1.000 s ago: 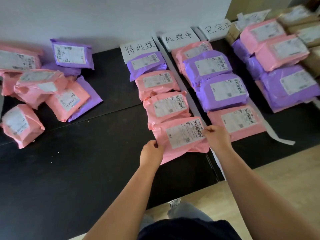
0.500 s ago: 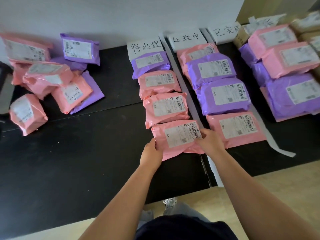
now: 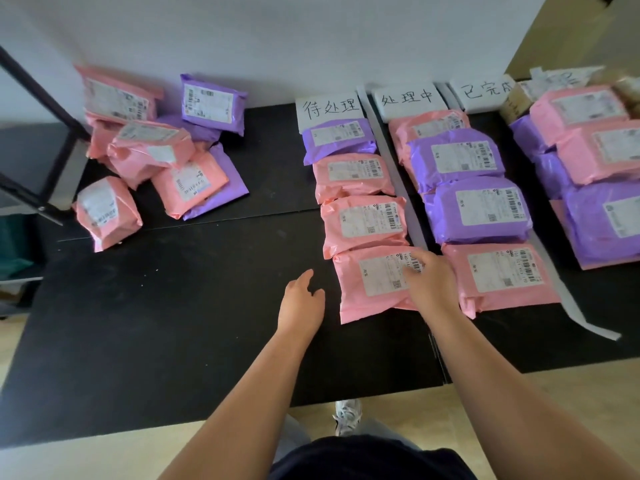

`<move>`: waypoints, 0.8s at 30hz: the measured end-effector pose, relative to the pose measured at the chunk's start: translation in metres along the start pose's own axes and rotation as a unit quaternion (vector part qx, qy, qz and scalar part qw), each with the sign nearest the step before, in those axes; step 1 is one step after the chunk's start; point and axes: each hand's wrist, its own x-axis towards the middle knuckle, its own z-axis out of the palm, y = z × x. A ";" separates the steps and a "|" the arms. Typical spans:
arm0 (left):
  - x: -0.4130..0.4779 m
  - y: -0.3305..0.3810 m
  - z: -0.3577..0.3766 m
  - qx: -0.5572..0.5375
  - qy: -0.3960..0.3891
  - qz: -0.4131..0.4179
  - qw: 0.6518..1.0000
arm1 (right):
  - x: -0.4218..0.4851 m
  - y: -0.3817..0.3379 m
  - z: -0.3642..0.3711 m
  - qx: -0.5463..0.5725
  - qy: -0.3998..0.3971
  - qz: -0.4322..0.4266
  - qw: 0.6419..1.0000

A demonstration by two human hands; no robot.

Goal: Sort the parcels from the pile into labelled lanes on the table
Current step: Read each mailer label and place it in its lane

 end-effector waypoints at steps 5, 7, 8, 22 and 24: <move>0.006 -0.016 -0.045 -0.042 0.059 -0.006 0.997 | -0.015 -0.044 0.024 -0.022 -0.012 -0.058 0.998; 0.010 -0.028 -0.067 -0.065 0.077 -0.010 0.995 | -0.022 -0.061 0.040 -0.030 -0.020 -0.067 0.997; 0.014 -0.034 -0.079 -0.074 0.084 -0.010 0.994 | -0.025 -0.071 0.048 -0.046 -0.020 -0.069 0.996; 0.087 -0.145 -0.286 -0.109 0.126 -0.019 0.986 | -0.090 -0.252 0.226 -0.070 -0.109 -0.100 0.987; 0.102 -0.158 -0.311 -0.107 0.129 -0.023 0.986 | -0.096 -0.277 0.248 -0.087 -0.111 -0.112 0.984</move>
